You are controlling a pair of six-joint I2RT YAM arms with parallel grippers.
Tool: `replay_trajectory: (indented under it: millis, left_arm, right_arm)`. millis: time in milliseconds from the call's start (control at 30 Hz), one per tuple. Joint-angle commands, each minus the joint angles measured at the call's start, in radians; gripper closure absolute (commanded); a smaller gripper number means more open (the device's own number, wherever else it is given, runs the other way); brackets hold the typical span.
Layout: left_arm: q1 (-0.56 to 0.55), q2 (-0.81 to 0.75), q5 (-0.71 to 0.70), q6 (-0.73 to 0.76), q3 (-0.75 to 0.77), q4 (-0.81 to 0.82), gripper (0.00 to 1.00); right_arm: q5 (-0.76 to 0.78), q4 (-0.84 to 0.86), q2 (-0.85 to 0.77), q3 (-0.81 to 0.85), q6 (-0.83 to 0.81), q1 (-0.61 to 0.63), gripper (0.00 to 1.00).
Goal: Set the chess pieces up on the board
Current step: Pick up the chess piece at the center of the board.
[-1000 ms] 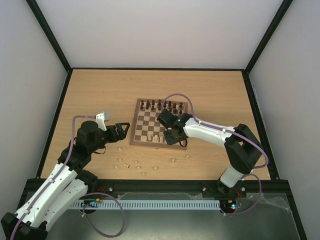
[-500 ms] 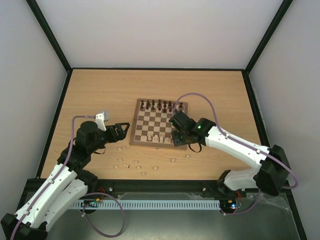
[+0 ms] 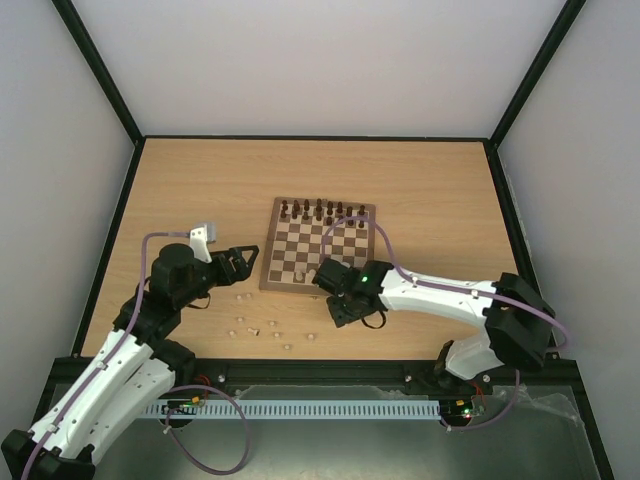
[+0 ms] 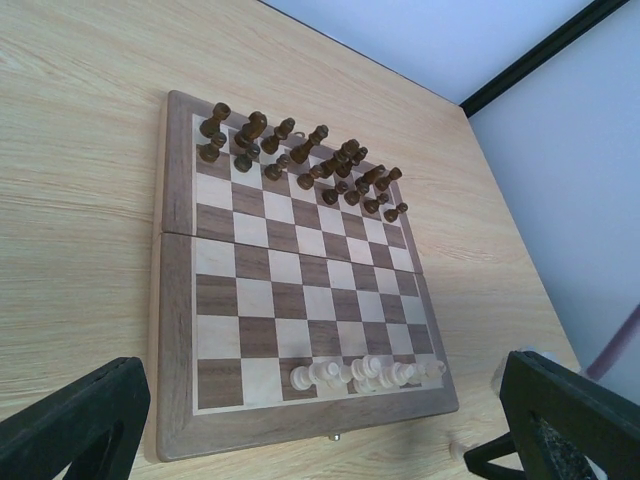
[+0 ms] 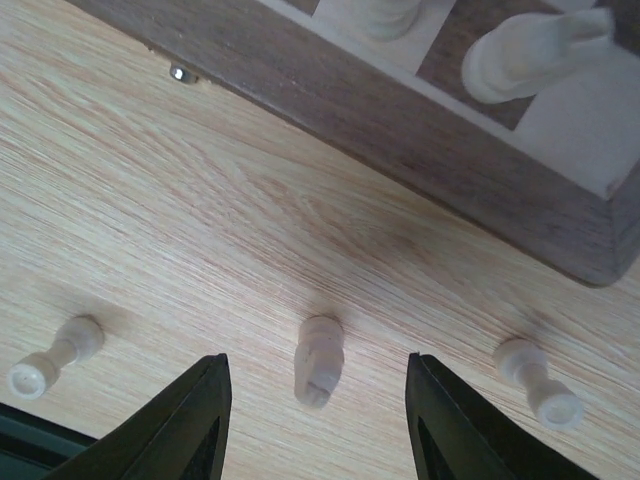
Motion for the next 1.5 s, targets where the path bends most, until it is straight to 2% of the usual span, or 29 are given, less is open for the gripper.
replay_trajectory:
  millis: [0,400,533,700,900,1300,1467]
  left_arm:
    - [0.004,-0.006,0.006,0.011,-0.014,0.004,0.01]
    - [0.004,-0.003,0.005,0.01,-0.023,0.01,0.01]
    - [0.004,-0.003,0.006,0.009,-0.024,0.012,0.01]
    - [0.004,-0.003,0.006,0.009,-0.024,0.01,0.01]
    - [0.004,0.008,0.001,0.003,-0.023,0.011,0.01]
    - [0.004,0.05,-0.039,-0.018,-0.076,0.106,0.01]
    - [0.003,0.01,-0.035,-0.032,-0.074,0.095,0.01]
  right_arm:
    - [-0.004,0.007,0.058,-0.017,0.025,0.021,0.52]
    - [-0.013,0.017,0.142,-0.032,0.016,0.023,0.71]
    - [-0.017,0.011,0.146,-0.039,0.016,0.03,0.71]
    - [-0.011,-0.007,0.153,-0.038,0.019,0.05,0.77]
    - [-0.004,-0.041,0.158,0.004,0.014,0.071,0.92]
    - [-0.078,-0.053,0.145,0.107,-0.121,0.075,0.92]
    - [-0.044,-0.104,0.154,0.197,-0.15,0.075,0.92]
